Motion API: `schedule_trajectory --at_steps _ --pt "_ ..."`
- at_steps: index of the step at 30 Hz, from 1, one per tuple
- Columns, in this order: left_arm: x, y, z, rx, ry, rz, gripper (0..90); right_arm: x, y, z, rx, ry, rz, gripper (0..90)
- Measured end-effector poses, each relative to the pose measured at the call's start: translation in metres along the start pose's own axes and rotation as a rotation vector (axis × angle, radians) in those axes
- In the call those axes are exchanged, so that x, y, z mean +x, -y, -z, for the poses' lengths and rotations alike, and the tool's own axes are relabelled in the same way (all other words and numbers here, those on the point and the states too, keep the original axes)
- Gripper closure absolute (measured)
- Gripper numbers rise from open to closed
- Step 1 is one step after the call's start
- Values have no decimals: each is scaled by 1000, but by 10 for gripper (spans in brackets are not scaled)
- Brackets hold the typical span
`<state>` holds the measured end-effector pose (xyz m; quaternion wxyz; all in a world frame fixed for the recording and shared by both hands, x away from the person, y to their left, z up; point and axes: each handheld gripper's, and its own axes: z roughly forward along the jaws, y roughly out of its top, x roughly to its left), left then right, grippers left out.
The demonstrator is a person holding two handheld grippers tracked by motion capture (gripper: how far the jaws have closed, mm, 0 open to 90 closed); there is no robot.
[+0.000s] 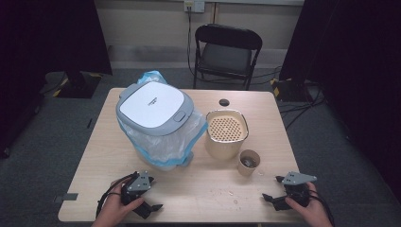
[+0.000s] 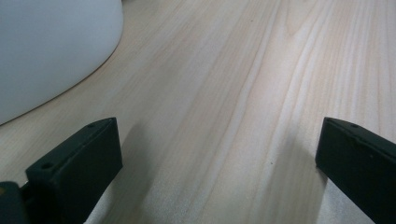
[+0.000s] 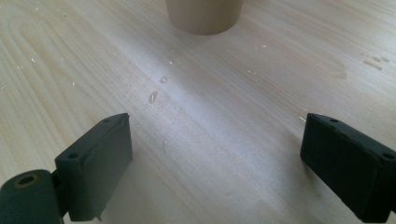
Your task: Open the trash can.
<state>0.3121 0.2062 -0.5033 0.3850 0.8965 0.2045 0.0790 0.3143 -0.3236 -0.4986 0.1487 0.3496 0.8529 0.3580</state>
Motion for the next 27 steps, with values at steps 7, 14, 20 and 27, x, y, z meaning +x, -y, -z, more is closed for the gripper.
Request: schedule_trajectory --at_steps 7,14,20,27 --pt "0 0 0 -1 -1 5 0 4 -7 2 29 -53 37 175" --pt "0 0 0 -4 0 5 0 7 -32 17 31 -98 85 173" --pt "0 0 0 0 -1 4 0 12 -57 31 41 -118 119 184" --pt "0 0 0 -1 -1 4 0 17 -83 41 41 -134 140 185"
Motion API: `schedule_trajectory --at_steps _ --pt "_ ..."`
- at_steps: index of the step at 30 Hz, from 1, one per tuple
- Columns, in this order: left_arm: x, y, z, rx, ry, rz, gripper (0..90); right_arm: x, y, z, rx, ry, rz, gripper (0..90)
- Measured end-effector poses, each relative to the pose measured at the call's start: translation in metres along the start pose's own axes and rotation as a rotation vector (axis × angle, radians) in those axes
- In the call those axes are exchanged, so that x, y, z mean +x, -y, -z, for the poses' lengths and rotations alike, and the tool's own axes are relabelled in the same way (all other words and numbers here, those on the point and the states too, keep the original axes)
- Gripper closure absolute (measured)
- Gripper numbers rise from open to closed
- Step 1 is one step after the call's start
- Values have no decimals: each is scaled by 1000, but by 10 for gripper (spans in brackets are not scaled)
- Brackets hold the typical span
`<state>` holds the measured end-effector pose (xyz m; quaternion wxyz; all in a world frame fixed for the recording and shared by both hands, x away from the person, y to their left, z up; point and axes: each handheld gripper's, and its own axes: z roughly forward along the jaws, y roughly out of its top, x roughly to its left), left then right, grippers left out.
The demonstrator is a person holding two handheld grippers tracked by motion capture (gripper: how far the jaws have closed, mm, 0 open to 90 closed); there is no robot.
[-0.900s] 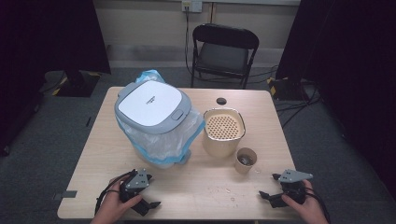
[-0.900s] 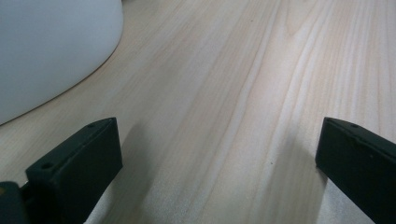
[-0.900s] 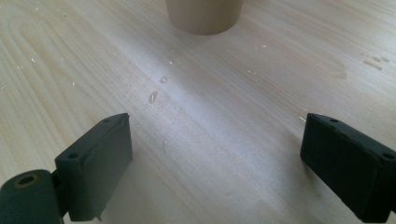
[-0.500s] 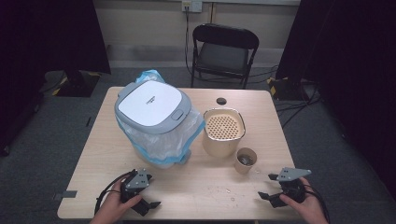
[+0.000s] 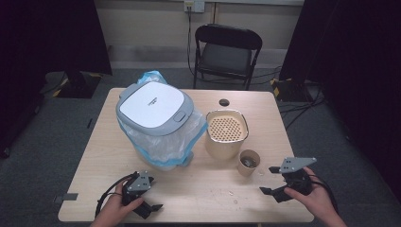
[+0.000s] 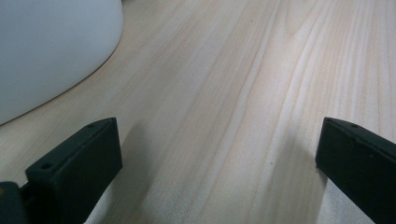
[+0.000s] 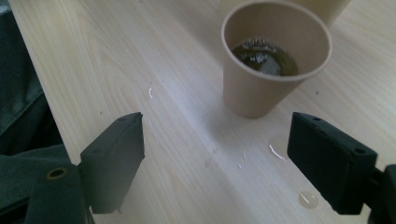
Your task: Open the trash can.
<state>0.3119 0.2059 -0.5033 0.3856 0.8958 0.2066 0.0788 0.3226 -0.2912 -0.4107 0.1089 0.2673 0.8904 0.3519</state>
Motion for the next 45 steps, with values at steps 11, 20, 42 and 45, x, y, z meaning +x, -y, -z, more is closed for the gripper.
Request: schedule_trajectory --at_steps 11,20,42,45 --pt "0 0 0 0 0 0 0 -2 -48 3 -17 -20 19 195" --pt "0 0 0 -3 2 0 0 0 -82 -7 -25 -38 17 201" --pt "0 0 0 -3 1 1 0 1 -138 -21 -24 -37 79 203" --pt "0 0 0 -3 1 1 0 1 -144 -23 -16 -38 85 203"
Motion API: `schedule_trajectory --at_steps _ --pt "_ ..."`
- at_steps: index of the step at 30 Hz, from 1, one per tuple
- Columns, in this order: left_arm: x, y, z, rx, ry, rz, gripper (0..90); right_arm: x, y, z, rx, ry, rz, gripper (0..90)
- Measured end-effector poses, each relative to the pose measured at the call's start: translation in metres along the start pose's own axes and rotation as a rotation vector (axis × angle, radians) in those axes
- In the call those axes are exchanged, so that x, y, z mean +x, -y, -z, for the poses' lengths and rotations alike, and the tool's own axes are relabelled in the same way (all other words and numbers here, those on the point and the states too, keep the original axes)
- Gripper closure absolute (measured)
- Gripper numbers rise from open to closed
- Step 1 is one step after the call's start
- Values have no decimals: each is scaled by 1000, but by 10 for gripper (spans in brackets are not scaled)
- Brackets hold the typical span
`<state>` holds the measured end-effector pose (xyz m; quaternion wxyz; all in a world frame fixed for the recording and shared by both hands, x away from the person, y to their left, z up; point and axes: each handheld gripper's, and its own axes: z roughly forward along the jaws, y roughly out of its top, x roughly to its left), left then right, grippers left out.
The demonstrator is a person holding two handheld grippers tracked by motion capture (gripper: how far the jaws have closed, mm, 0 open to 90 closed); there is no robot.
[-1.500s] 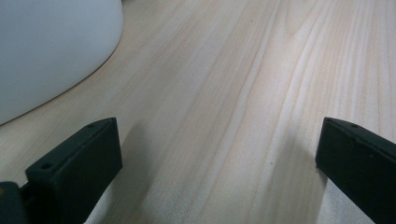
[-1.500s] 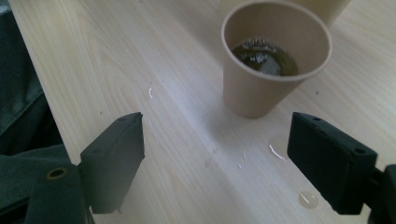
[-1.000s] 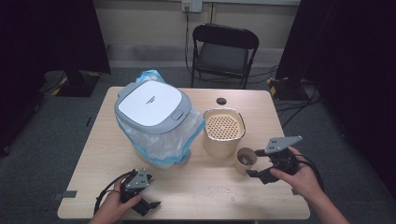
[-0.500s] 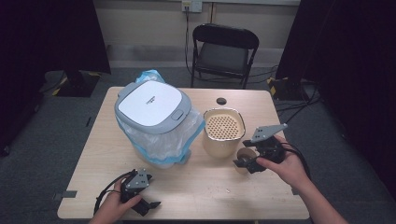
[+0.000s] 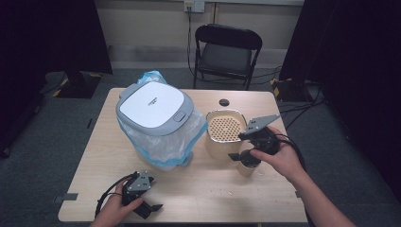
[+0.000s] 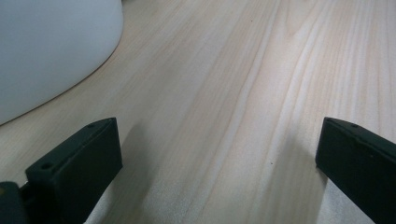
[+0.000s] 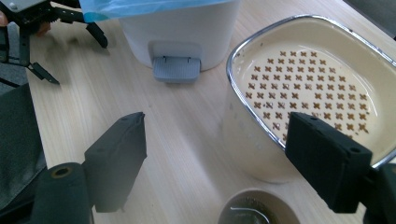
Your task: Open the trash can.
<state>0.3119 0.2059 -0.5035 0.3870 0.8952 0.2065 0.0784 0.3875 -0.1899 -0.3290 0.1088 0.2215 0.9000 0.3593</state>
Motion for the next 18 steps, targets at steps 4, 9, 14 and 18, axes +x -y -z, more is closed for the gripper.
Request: schedule_trajectory --at_steps 4,9,14,18 --pt "0 0 0 0 0 0 0 1 -7 -3 4 -5 12 200" --pt "0 0 0 2 -1 0 0 0 -15 -6 2 -6 13 190" --pt "0 0 0 3 -1 0 0 -1 -23 -8 2 -4 22 190" --pt "0 0 0 3 -2 -2 0 -3 -32 -9 -2 -8 19 190"
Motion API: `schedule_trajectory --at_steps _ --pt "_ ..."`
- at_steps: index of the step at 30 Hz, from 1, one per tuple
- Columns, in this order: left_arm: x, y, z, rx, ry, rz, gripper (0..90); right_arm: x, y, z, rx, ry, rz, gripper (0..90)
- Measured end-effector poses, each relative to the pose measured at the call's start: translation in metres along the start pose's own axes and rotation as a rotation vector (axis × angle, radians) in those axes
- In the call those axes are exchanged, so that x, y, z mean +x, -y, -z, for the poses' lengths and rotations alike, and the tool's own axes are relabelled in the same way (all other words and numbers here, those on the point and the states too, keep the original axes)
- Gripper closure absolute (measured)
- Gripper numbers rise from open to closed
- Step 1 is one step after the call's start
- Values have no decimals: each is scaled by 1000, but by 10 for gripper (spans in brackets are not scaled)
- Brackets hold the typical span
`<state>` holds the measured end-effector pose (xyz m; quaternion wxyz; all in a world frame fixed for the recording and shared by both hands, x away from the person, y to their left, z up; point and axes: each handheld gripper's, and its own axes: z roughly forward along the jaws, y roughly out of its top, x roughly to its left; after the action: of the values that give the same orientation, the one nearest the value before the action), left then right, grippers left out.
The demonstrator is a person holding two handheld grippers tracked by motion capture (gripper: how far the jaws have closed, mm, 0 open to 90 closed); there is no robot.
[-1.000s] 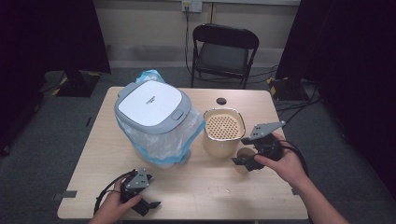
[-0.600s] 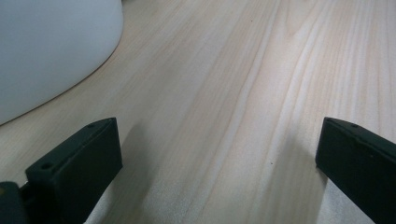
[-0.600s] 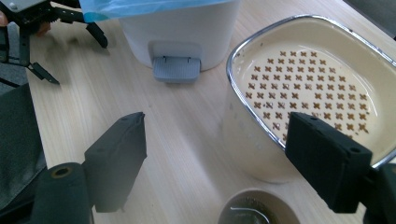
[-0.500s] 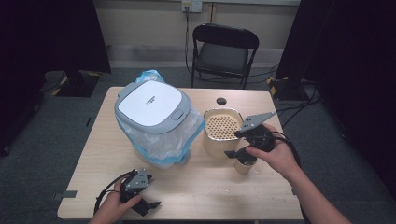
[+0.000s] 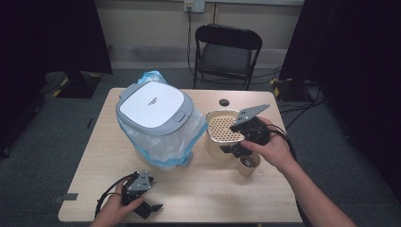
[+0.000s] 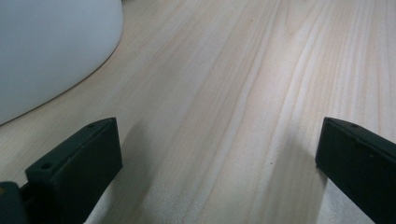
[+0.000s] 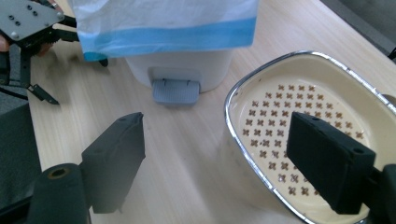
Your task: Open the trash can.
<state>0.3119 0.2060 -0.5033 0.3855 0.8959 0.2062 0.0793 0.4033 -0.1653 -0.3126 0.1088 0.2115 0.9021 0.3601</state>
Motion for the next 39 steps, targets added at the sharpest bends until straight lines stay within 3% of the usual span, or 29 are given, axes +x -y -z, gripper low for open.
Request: schedule_trajectory --at_steps 19,39 --pt "0 0 0 1 -1 -2 0 -2 -45 -8 2 12 26 193" --pt "0 0 1 5 2 -3 0 -6 -86 -14 -38 16 7 193"
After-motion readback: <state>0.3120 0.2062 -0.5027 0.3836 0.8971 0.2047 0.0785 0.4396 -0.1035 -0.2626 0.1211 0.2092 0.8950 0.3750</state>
